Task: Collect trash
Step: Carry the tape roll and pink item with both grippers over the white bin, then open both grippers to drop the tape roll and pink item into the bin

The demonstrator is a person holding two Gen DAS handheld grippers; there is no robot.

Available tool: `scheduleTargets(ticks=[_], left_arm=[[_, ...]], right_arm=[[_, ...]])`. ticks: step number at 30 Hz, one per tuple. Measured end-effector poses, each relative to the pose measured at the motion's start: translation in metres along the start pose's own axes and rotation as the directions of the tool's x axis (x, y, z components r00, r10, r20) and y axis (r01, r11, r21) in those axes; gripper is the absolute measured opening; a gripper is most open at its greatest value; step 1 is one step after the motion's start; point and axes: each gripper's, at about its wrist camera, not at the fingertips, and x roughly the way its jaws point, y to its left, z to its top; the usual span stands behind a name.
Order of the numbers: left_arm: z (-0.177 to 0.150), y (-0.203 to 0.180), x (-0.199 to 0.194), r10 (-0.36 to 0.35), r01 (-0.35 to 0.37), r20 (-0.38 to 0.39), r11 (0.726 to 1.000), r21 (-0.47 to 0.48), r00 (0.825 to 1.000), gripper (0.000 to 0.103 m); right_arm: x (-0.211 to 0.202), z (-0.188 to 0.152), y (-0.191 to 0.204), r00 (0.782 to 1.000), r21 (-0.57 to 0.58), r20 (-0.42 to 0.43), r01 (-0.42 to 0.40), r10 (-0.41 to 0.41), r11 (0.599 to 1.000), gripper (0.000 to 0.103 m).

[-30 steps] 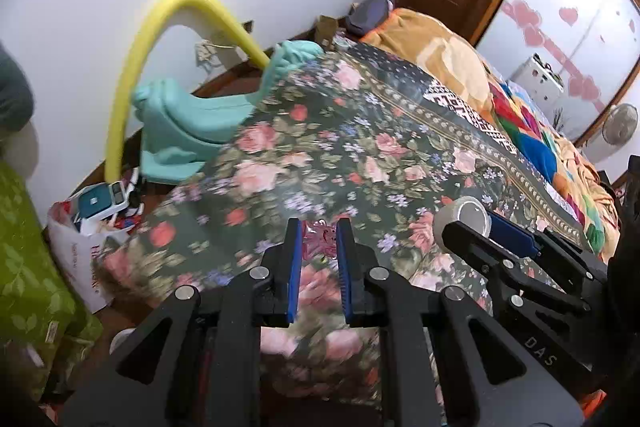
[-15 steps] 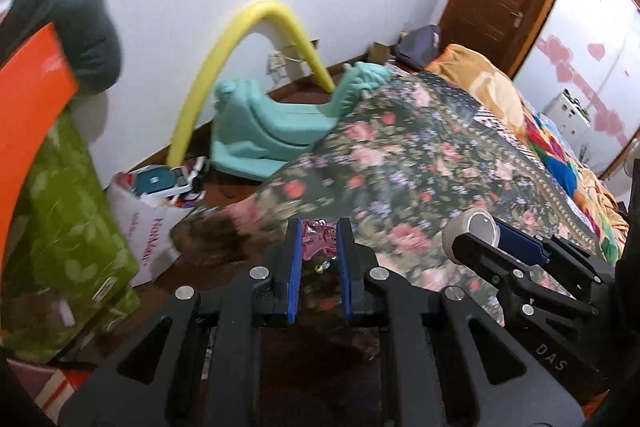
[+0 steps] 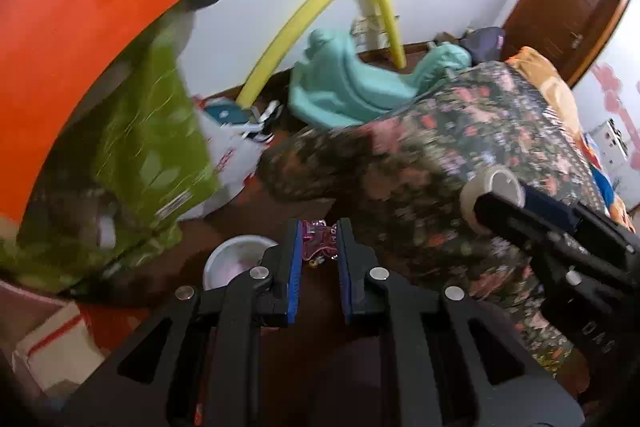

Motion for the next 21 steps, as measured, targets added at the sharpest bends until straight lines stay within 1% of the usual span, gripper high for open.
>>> scheduleTargets(ticks=[3,7,13,15,21], left_arm=[[-0.009,0.019,0.007,0.013,-0.014,-0.026,0.999,-0.038,1.000,0.015],[-0.019,0.042,0.024,0.031,-0.037,-0.066,0.996,-0.082,0.997,0.015],[-0.029,0.067,0.049,0.039,-0.055,-0.127,0.990,-0.131,0.991,0.015],[-0.030,0.069,0.057,0.061,-0.077,-0.139,0.991,-0.109,0.988,0.015],[-0.036,0.081,0.077,0.061,-0.084,-0.186,0.989,-0.120,0.981,0.015]], right_arm=[[0.015,0.000,0.017,0.999,-0.030,-0.031,-0.019,0.018,0.999,0.035],[0.042,0.001,0.035,0.993,-0.056,-0.099,-0.063,0.057,0.996,0.035],[0.075,-0.001,0.055,0.983,-0.091,-0.171,-0.091,0.074,0.992,0.035],[0.085,0.000,0.060,0.978,-0.096,-0.193,-0.101,0.081,0.990,0.036],[0.114,0.001,0.066,0.961,-0.088,-0.263,-0.115,0.089,0.989,0.036]])
